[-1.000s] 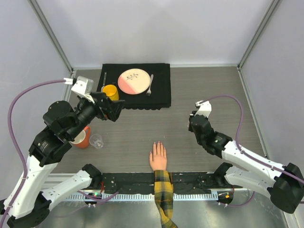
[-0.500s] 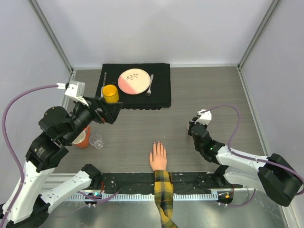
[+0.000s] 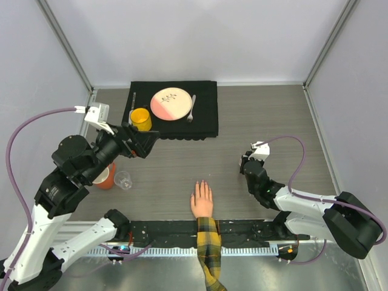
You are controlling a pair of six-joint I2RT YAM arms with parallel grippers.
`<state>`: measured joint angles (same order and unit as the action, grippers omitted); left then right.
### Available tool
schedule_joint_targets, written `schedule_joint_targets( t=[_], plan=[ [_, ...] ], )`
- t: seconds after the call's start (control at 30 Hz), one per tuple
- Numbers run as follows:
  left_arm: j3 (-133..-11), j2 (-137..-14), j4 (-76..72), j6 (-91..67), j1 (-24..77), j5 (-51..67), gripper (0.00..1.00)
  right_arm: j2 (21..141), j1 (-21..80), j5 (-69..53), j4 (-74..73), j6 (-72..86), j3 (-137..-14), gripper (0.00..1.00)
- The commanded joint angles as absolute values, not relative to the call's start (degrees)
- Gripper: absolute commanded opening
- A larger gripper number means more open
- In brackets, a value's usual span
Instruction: Paint the nails
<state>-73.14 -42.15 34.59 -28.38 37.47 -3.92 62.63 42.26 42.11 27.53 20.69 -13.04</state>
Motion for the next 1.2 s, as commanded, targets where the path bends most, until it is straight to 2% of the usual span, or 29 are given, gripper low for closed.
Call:
schedule_joint_targets(
  t=[0.0,0.33,0.43,0.5,0.53,0.6,0.63,0.73,0.87,1.0,1.1,1.17],
  plan=[
    [-72.9,-41.2,32.3,-29.5,37.5,-3.6,1.00,62.8,42.4,43.2,31.0,21.3,-12.8,0.15],
    [-72.9,-39.3,32.4,-29.7,37.4,-4.4,1.00,66.5,42.4,42.7,31.9,22.9,-12.8,0.23],
    [-72.9,-38.9,33.0,-29.7,37.4,-4.5,1.00,66.4,42.4,42.5,31.2,23.3,-13.0,0.29],
    [-72.9,-38.9,33.2,-29.6,37.4,-4.6,1.00,66.4,42.4,42.5,29.3,24.1,-13.4,0.36],
    [-72.8,-38.8,33.1,-29.5,37.4,-4.6,1.00,65.7,42.3,42.4,27.7,24.5,-14.4,0.44],
    [-72.4,-38.8,32.4,-29.3,37.4,-4.9,1.00,64.6,42.5,41.7,24.3,25.7,-15.8,0.54],
    [-72.2,-38.7,32.2,-29.2,37.4,-5.3,1.00,62.7,42.5,41.7,20.3,26.2,-17.6,0.64],
    [-71.2,-38.9,29.7,-28.9,37.4,-6.1,1.00,55.9,42.6,40.6,9.3,27.9,-22.4,0.79],
    [-70.0,-40.3,26.3,-28.5,37.4,-8.1,1.00,48.8,42.7,41.0,-10.4,29.8,-32.5,0.84],
    [-69.4,-42.4,23.3,-28.9,37.4,-11.5,1.00,47.7,42.7,40.1,-36.5,32.9,-46.4,0.86],
    [-69.9,-43.8,22.0,-29.1,37.4,-14.1,1.00,48.1,42.7,38.7,-49.9,38.5,-56.0,0.88],
    [-70.0,-44.1,21.1,-28.7,37.4,-14.4,1.00,48.3,42.7,39.0,-54.6,42.3,-62.1,0.92]
  ],
)
